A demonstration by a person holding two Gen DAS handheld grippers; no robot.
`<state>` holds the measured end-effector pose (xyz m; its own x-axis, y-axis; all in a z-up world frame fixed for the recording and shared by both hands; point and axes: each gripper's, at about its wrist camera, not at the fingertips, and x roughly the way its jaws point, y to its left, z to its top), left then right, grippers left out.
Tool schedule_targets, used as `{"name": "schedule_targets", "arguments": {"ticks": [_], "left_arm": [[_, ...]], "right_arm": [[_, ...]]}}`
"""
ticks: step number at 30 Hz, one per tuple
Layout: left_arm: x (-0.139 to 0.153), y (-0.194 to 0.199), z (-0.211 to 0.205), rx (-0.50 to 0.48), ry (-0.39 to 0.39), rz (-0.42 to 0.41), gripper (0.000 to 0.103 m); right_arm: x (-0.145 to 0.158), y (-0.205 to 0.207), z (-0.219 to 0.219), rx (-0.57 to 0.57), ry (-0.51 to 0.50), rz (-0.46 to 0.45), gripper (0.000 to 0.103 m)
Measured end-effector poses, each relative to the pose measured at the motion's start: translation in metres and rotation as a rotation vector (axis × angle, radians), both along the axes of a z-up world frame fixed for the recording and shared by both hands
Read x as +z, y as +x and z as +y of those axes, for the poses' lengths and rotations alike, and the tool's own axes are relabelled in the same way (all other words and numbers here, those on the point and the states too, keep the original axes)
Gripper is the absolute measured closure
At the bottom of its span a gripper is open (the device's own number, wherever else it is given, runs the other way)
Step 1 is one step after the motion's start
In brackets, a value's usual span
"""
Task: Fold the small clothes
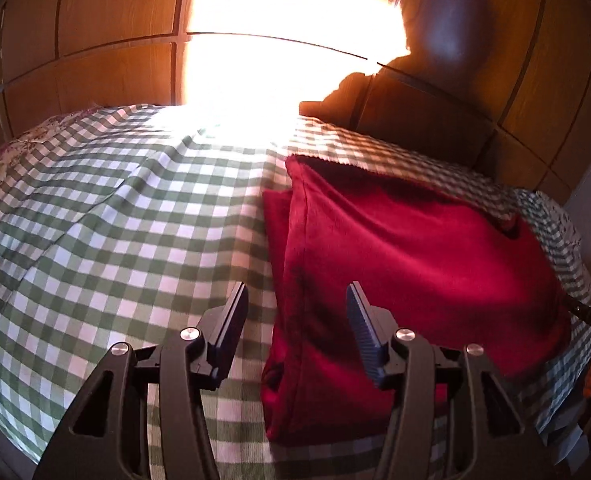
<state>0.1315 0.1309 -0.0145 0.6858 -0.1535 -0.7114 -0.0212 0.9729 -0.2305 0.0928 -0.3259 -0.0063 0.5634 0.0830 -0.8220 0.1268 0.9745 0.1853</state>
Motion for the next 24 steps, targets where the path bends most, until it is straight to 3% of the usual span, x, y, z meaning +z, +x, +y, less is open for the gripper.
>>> {"name": "schedule_targets", "arguments": {"ticks": [5, 8, 10, 12, 13, 14, 18, 21, 24], "left_arm": [[-0.001, 0.045, 0.001, 0.005, -0.056, 0.022, 0.054], [-0.008, 0.07, -0.005, -0.009, -0.08, 0.055, 0.054], [-0.014, 0.083, -0.011, -0.013, -0.078, 0.068, 0.057], [-0.023, 0.091, -0.017, -0.03, -0.079, 0.087, 0.074], [-0.027, 0.095, -0.02, -0.037, -0.068, 0.1, 0.095], [-0.029, 0.096, -0.023, -0.033, -0.038, 0.098, 0.096], [-0.022, 0.092, -0.015, -0.001, -0.06, 0.029, 0.097], [-0.032, 0.103, -0.011, 0.033, -0.052, 0.063, 0.097], [-0.051, 0.113, -0.019, 0.045, 0.0, 0.133, 0.093]], "right_arm": [[0.007, 0.036, 0.002, -0.028, -0.028, -0.047, 0.05], [-0.001, 0.067, 0.002, -0.032, -0.059, -0.027, 0.051], [-0.009, 0.087, 0.004, -0.027, -0.094, -0.008, 0.058], [-0.018, 0.102, 0.007, -0.006, -0.121, 0.018, 0.078], [-0.025, 0.111, 0.011, 0.021, -0.139, 0.042, 0.087], [-0.028, 0.114, 0.014, 0.041, -0.152, 0.055, 0.1], [-0.013, 0.113, 0.021, 0.069, -0.225, 0.005, 0.1], [-0.004, 0.117, 0.009, 0.014, -0.228, -0.03, 0.1], [-0.032, 0.134, 0.006, -0.002, -0.227, 0.047, 0.1]]}}
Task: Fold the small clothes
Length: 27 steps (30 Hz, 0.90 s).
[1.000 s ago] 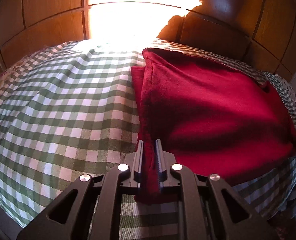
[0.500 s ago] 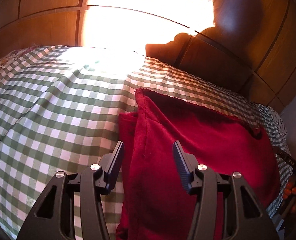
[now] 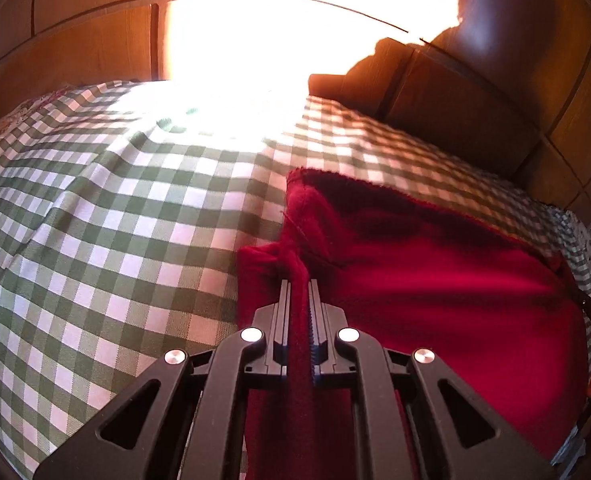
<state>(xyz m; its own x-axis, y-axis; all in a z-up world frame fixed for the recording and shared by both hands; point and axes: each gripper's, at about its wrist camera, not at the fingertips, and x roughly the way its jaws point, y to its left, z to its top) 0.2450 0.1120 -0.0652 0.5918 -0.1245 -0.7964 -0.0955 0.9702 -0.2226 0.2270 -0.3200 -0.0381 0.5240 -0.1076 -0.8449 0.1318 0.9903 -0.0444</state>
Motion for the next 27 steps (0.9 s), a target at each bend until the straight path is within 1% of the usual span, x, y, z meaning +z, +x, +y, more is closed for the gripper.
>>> {"name": "schedule_targets", "arguments": {"ticks": [1, 2, 3, 4, 5, 7, 8, 9, 10, 11, 13, 14, 17, 18, 19, 21, 22, 23, 24, 25, 26, 27], "left_arm": [[0.0, -0.001, -0.001, 0.011, 0.007, 0.002, 0.091], [0.004, -0.004, -0.002, 0.018, 0.013, 0.014, 0.083], [0.009, -0.008, -0.002, 0.026, 0.024, 0.012, 0.074], [0.015, -0.013, -0.003, 0.037, 0.04, -0.004, 0.057], [0.023, -0.021, -0.003, 0.045, 0.053, -0.034, 0.054], [0.039, -0.039, -0.005, 0.037, 0.063, -0.096, 0.053], [0.045, -0.047, -0.007, 0.029, 0.058, -0.119, 0.054], [0.049, -0.056, -0.01, 0.013, 0.05, -0.141, 0.054], [0.053, -0.066, -0.016, -0.011, 0.043, -0.163, 0.053], [0.056, -0.073, -0.022, -0.036, 0.042, -0.178, 0.053], [0.057, -0.086, -0.038, -0.099, 0.032, -0.195, 0.053], [0.057, -0.091, -0.046, -0.132, 0.019, -0.195, 0.053], [0.051, -0.101, -0.068, -0.203, 0.008, -0.183, 0.053], [0.048, -0.103, -0.074, -0.222, 0.006, -0.175, 0.053], [0.044, -0.103, -0.078, -0.239, 0.004, -0.163, 0.052], [0.037, -0.104, -0.083, -0.246, 0.013, -0.144, 0.048], [0.035, -0.105, -0.084, -0.245, 0.02, -0.141, 0.045], [0.034, -0.105, -0.084, -0.242, 0.026, -0.141, 0.043], [0.034, -0.105, -0.083, -0.235, 0.024, -0.139, 0.041], [0.034, -0.102, -0.081, -0.219, 0.022, -0.132, 0.035], [0.033, -0.098, -0.08, -0.193, 0.028, -0.117, 0.032], [0.031, -0.093, -0.078, -0.165, 0.034, -0.095, 0.032]], "right_arm": [[-0.008, 0.003, 0.002, 0.002, -0.009, 0.023, 0.1], [-0.019, 0.004, 0.005, 0.001, -0.02, 0.042, 0.1], [-0.022, 0.004, 0.007, -0.003, -0.023, 0.045, 0.1], [-0.022, 0.003, 0.007, -0.012, -0.028, 0.034, 0.1], [-0.019, 0.001, 0.007, -0.017, -0.026, 0.035, 0.097], [-0.011, 0.0, 0.007, -0.02, -0.022, 0.022, 0.077], [-0.003, -0.002, 0.008, -0.024, -0.027, -0.001, 0.06], [0.008, -0.006, 0.013, -0.018, -0.016, -0.044, 0.055], [0.017, -0.008, 0.018, 0.003, 0.01, -0.078, 0.055], [0.022, -0.007, 0.023, 0.027, 0.035, -0.09, 0.055], [0.03, 0.001, 0.046, 0.129, 0.112, -0.092, 0.055], [0.031, 0.006, 0.058, 0.176, 0.129, -0.09, 0.055], [0.027, 0.026, 0.095, 0.288, 0.126, -0.068, 0.055], [0.022, 0.033, 0.106, 0.314, 0.119, -0.052, 0.055], [0.014, 0.046, 0.119, 0.344, 0.118, -0.016, 0.055], [-0.001, 0.062, 0.132, 0.384, 0.13, 0.057, 0.055], [-0.012, 0.071, 0.137, 0.396, 0.11, 0.097, 0.055], [-0.02, 0.075, 0.141, 0.41, 0.094, 0.128, 0.058], [-0.025, 0.077, 0.146, 0.423, 0.084, 0.149, 0.069], [-0.026, 0.076, 0.151, 0.453, 0.076, 0.153, 0.077], [-0.025, 0.075, 0.155, 0.472, 0.07, 0.15, 0.092], [-0.023, 0.073, 0.159, 0.486, 0.048, 0.145, 0.097]]}}
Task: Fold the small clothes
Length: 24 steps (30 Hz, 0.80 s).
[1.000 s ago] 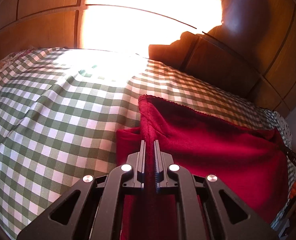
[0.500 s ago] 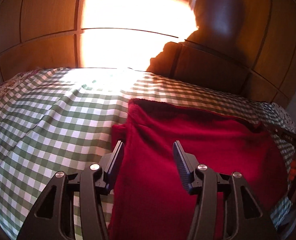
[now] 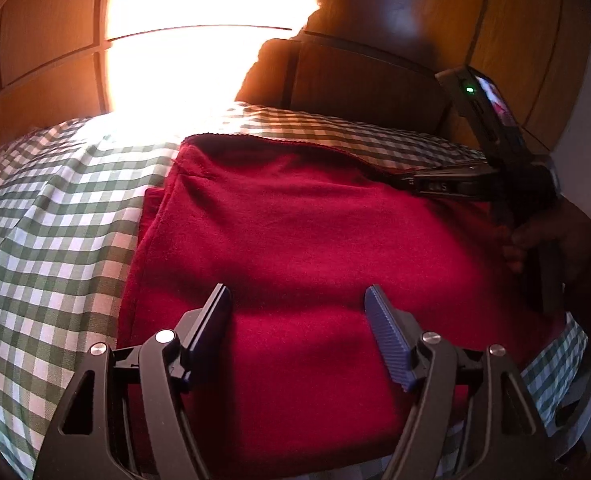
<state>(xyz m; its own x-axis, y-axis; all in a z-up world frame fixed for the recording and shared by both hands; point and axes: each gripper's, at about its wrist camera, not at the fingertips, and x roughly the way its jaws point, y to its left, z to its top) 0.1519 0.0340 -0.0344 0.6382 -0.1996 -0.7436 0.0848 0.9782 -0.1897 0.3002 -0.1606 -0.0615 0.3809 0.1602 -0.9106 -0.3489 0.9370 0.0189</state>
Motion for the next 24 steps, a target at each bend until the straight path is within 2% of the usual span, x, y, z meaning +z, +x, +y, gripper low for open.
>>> {"name": "schedule_targets", "arguments": {"ticks": [3, 6, 10, 17, 19, 20, 21, 24], "left_arm": [[-0.006, 0.011, 0.007, 0.062, -0.031, 0.057, 0.033], [-0.002, 0.006, 0.001, 0.067, 0.004, 0.036, 0.034], [-0.004, -0.002, -0.007, 0.055, 0.052, 0.022, 0.032], [-0.005, -0.005, -0.009, 0.062, 0.072, 0.036, 0.03], [-0.005, -0.006, -0.007, 0.063, 0.071, 0.036, 0.03], [-0.005, -0.006, -0.006, 0.064, 0.072, 0.036, 0.029], [-0.005, -0.007, -0.006, 0.065, 0.071, 0.036, 0.029], [-0.004, -0.01, -0.006, 0.069, 0.069, 0.036, 0.029]], "right_arm": [[0.005, -0.003, 0.014, 0.017, -0.081, -0.065, 0.1], [0.012, 0.006, 0.01, -0.048, -0.067, -0.115, 0.101], [-0.014, 0.016, 0.009, -0.073, -0.112, -0.084, 0.103], [-0.004, 0.008, 0.007, -0.087, -0.123, -0.115, 0.102], [0.005, 0.004, 0.003, -0.114, -0.102, -0.127, 0.08], [0.012, 0.0, -0.001, -0.133, -0.082, -0.143, 0.055], [0.019, -0.005, -0.006, -0.148, -0.056, -0.163, 0.038], [0.036, -0.02, -0.01, -0.16, -0.03, -0.206, 0.037]]}}
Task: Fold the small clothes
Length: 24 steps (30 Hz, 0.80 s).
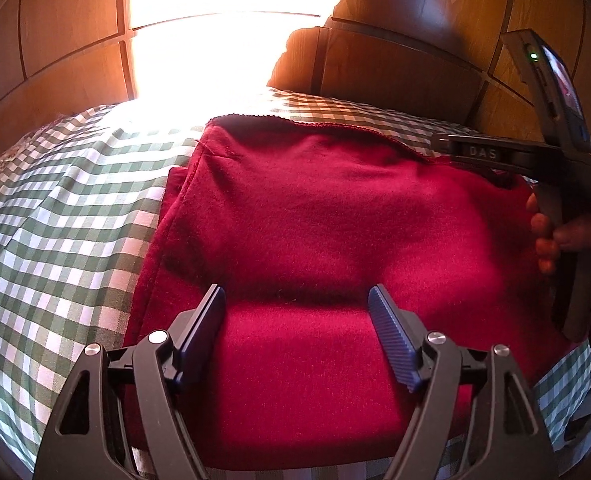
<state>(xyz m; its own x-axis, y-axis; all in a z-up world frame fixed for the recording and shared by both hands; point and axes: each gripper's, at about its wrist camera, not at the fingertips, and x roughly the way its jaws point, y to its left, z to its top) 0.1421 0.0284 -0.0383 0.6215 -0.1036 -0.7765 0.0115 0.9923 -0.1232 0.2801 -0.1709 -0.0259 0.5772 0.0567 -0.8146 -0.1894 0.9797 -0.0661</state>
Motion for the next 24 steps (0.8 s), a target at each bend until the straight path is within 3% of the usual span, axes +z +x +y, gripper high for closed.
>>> {"name": "schedule_targets", "arguments": {"ticks": [6, 12, 14, 15, 17, 19, 24], "left_arm": [[0.002, -0.005, 0.002, 0.009, 0.003, -0.005, 0.028], [-0.005, -0.006, 0.006, 0.022, 0.007, 0.014, 0.027], [-0.005, -0.009, 0.008, 0.025, 0.005, 0.014, 0.027], [-0.003, -0.012, 0.009, 0.029, 0.005, 0.008, 0.028], [0.002, -0.02, 0.012, 0.046, -0.004, -0.016, 0.028], [0.008, -0.03, 0.018, 0.057, -0.028, -0.043, 0.029], [0.019, -0.052, 0.017, 0.0, -0.081, -0.098, 0.035]], "right_arm": [[0.02, -0.043, -0.001, 0.059, 0.067, 0.003, 0.037], [0.014, -0.085, -0.003, 0.085, 0.083, 0.06, 0.037], [-0.002, -0.09, -0.009, 0.023, -0.021, 0.08, 0.037], [-0.005, -0.093, -0.016, -0.009, -0.015, 0.082, 0.037], [-0.001, -0.101, -0.035, -0.078, 0.061, 0.084, 0.037], [0.007, -0.113, -0.057, -0.163, 0.061, 0.057, 0.037], [0.012, -0.143, -0.132, -0.354, 0.214, 0.07, 0.036]]}}
